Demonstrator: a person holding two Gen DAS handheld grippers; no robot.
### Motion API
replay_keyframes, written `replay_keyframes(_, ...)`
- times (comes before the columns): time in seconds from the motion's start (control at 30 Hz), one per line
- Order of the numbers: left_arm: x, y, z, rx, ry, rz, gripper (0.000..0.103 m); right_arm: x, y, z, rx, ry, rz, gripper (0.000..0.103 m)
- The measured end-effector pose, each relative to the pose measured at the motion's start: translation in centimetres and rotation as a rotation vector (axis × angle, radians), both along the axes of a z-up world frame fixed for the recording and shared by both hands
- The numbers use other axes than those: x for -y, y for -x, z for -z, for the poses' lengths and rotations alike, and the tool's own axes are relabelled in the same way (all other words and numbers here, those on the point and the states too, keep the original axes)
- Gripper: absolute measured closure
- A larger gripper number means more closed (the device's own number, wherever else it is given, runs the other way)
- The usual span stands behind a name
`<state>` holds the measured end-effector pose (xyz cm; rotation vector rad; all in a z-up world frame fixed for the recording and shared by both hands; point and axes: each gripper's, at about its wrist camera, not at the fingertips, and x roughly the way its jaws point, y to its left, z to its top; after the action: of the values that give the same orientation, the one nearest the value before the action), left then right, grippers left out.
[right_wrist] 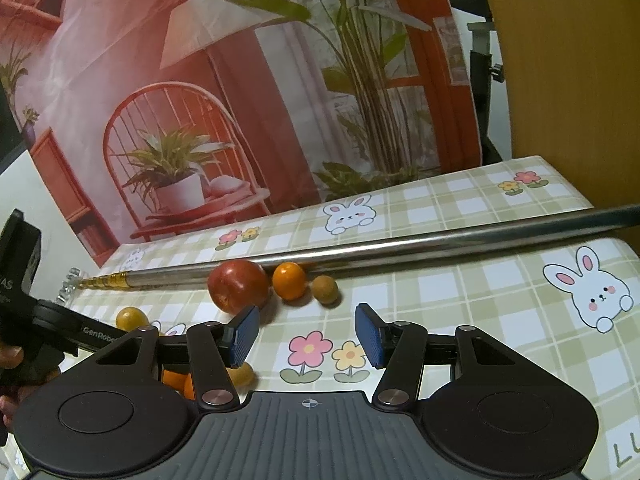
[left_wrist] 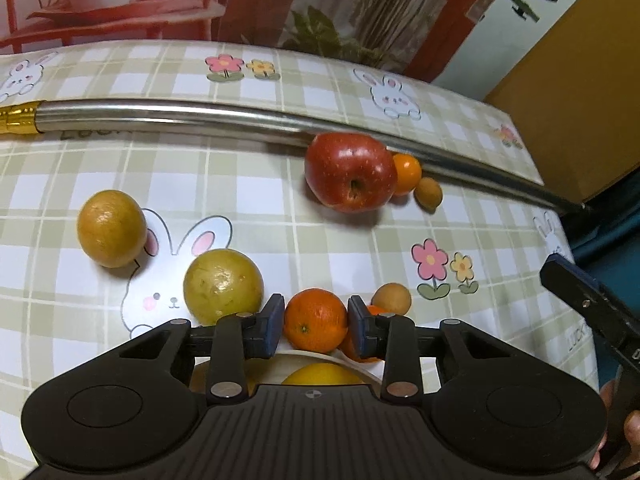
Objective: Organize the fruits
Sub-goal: 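Grasp another tangerine with the left tool and lift it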
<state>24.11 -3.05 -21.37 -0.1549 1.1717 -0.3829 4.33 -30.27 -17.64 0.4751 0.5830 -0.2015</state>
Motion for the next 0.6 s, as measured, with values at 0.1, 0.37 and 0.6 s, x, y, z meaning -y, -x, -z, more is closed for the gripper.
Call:
replay_keyframes(0.1, -0.5, 0.5, -0.9, 0.028, 0.009, -0.003, 0.067, -0.1, 0.0, -0.1, 0.002, -0.003, 0.001, 0.052)
replay_keyframes(0.37, -3.0, 2.9, -4.2, 0.143, 0.054, -0.017, 0.067, -0.3, 0.1, -0.7, 0.006, 0.010, -0.008, 0.052)
replay_keyframes(0.6, -5.2, 4.7, -5.9, 0.216, 0.076, -0.055, 0.067, -1.0, -0.3, -1.4, -0.008, 0.030, -0.046, 0.052)
